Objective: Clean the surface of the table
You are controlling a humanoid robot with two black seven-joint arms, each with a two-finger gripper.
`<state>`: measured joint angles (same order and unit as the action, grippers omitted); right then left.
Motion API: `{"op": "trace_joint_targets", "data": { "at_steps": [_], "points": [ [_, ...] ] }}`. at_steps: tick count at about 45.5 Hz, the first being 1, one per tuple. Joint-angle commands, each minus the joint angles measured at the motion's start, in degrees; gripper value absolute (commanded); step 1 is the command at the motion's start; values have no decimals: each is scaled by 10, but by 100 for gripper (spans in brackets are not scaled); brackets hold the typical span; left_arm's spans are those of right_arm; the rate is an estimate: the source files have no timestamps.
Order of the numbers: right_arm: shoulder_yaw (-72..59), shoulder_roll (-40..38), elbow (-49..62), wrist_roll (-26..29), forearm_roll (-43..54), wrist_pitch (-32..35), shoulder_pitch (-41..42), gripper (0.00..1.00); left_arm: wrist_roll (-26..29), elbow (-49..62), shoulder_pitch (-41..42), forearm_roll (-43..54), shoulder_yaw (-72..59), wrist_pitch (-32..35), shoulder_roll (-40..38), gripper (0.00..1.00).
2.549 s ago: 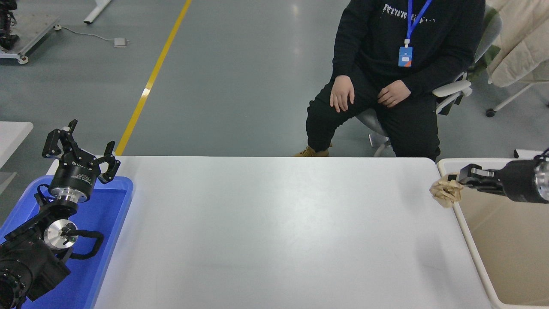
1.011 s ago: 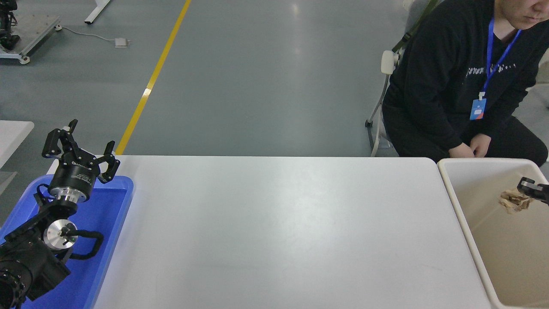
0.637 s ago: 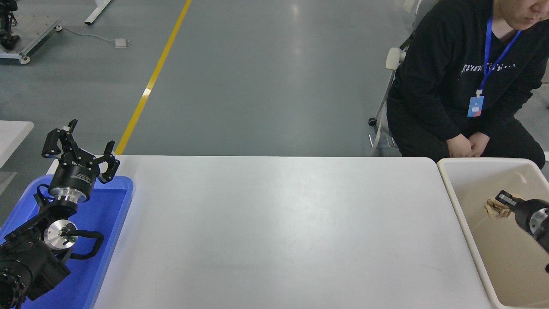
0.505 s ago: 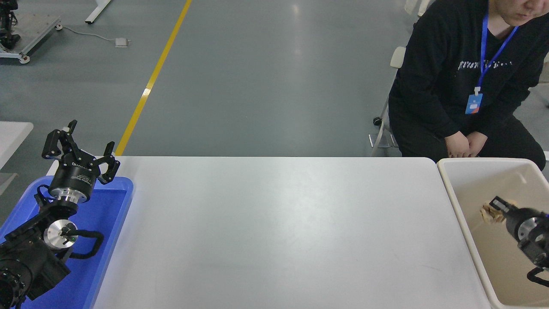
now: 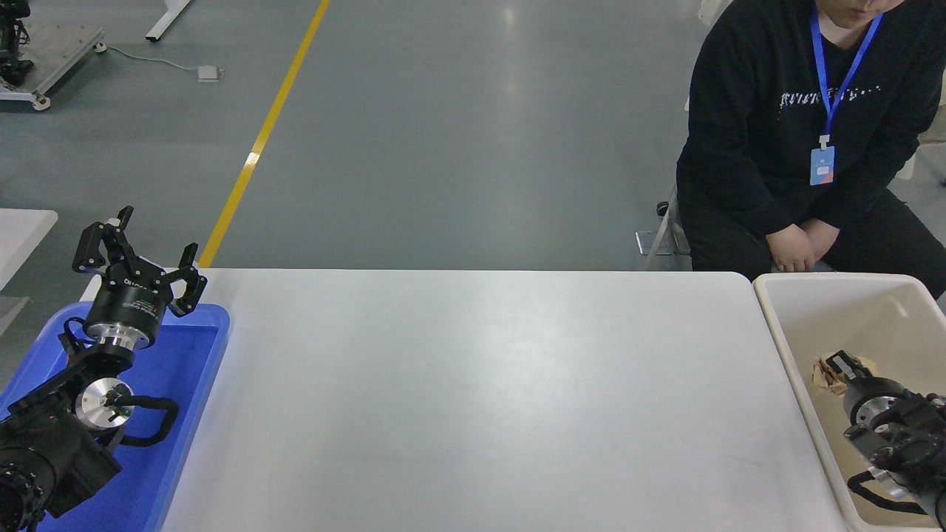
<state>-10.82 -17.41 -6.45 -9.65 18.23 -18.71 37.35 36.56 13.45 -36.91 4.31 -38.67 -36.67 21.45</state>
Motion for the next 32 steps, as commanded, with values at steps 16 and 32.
{"op": "trace_joint_targets", "data": {
  "at_steps": [16,32],
  "points": [
    [156,-184,-282,-4,-11,-13,15,100,0,0,0,0,0,0,0,100],
    [316,-252,-462,-5,13,-6,-1,100,0,0,0,0,0,0,0,100]
  ]
}}
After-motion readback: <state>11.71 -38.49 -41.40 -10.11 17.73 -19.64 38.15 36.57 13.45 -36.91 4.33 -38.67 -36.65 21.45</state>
